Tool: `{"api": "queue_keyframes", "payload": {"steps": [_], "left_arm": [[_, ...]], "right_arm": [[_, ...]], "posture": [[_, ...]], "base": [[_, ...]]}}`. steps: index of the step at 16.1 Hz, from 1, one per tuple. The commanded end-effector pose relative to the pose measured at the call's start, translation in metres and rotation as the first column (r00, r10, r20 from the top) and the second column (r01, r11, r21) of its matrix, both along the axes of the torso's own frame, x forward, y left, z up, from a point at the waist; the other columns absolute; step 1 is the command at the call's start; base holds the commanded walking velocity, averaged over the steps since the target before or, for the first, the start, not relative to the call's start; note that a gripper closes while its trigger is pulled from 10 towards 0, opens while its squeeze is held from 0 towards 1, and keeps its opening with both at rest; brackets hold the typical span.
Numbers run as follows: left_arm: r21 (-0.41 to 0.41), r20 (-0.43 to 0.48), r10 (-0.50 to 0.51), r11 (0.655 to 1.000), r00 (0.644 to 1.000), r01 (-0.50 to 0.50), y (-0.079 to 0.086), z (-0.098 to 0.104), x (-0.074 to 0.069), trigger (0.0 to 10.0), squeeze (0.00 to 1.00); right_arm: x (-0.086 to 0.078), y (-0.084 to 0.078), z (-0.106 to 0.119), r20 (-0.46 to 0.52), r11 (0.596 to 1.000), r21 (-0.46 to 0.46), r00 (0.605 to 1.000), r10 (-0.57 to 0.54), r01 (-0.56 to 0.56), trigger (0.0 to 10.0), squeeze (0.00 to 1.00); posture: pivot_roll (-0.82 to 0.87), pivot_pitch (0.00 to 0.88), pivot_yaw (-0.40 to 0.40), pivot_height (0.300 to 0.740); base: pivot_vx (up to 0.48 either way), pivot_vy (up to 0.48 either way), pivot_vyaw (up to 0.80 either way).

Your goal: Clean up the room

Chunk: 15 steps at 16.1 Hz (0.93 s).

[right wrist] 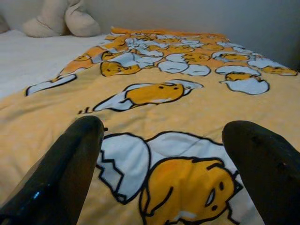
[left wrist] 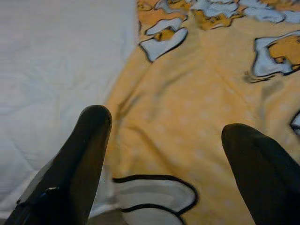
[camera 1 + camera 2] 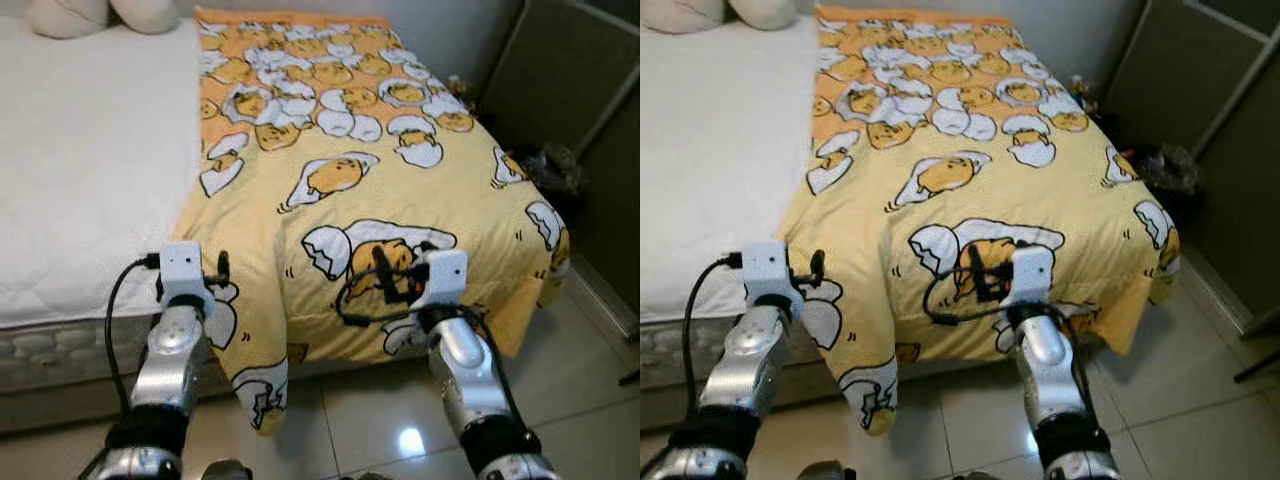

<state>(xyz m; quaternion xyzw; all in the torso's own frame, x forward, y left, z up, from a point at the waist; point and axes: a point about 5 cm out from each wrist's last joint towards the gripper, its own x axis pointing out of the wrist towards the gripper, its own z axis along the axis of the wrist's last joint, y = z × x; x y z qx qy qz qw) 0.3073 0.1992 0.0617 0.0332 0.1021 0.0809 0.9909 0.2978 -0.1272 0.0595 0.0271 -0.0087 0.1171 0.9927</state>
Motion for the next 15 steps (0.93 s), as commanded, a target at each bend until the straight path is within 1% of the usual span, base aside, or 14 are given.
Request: {"api": "queue_keyframes", "payload": {"steps": [1, 2, 4, 6, 8, 12, 14, 15], "left_arm": [[0.012, -0.007, -0.005, 1.000, 1.000, 0.005, -0.001, -0.002, 0.002, 10.0, 0.00], [0.004, 0.012, -0.009, 1.000, 1.000, 0.008, 0.000, 0.002, 0.004, 10.0, 0.00], [0.013, 0.016, -0.034, 0.999, 0.999, 0.034, -0.006, 0.004, 0.005, 10.0, 0.00], [-0.001, 0.028, -0.039, 0.999, 0.999, 0.039, -0.011, 0.004, 0.006, 10.0, 0.00], [-0.013, 0.035, -0.025, 1.000, 0.999, 0.025, -0.010, 0.003, 0.006, 10.0, 0.00], [-0.020, 0.039, -0.012, 1.000, 0.999, 0.013, -0.011, 0.003, 0.004, 10.0, 0.00], [-0.015, 0.043, 0.025, 1.000, 0.999, -0.025, -0.008, 0.002, 0.001, 10.0, 0.00], [-0.004, 0.040, 0.041, 0.999, 0.998, -0.041, -0.007, 0.001, 0.000, 10.0, 0.00]], "right_arm": [[-0.002, -0.001, 0.001, 0.001, 1.000, -0.008, 1.000, 0.008, -0.008, 10.0, 0.00], [-0.003, 0.000, 0.003, 0.006, 1.000, -0.013, 1.000, 0.018, -0.018, 10.0, 0.00], [-0.004, 0.001, 0.004, 0.014, 0.999, -0.026, 0.999, 0.042, -0.042, 10.0, 0.00], [-0.006, 0.002, 0.004, 0.006, 0.999, -0.022, 0.999, 0.040, -0.040, 10.0, 0.00], [-0.009, 0.003, 0.001, -0.013, 0.998, -0.030, 0.998, 0.056, -0.056, 10.0, 0.00], [-0.008, 0.004, 0.003, -0.012, 0.997, -0.035, 0.997, 0.070, -0.070, 10.0, 0.00], [-0.008, 0.006, 0.003, -0.017, 0.995, -0.041, 0.996, 0.089, -0.090, 10.0, 0.00], [-0.009, 0.007, 0.003, -0.019, 0.995, -0.040, 0.995, 0.095, -0.096, 10.0, 0.00]], "posture": [[0.10, 0.012, -0.088, 0.740], [0.10, 0.021, -0.092, 0.740], [0.09, 0.028, -0.092, 0.740], [0.09, 0.032, -0.091, 0.740], [0.09, 0.034, -0.093, 0.736], [0.10, 0.036, -0.097, 0.731], [0.10, 0.039, -0.102, 0.731], [0.10, 0.039, -0.102, 0.731]], "base": [[0.000, 0.000, 0.00], [0.000, 0.000, 0.00], [0.439, 0.000, 0.00], [0.442, 0.000, -0.57], [0.444, 0.000, -0.48], [0.442, 0.000, 0.00], [0.442, 0.000, 0.00], [0.000, 0.000, 0.00]]}}
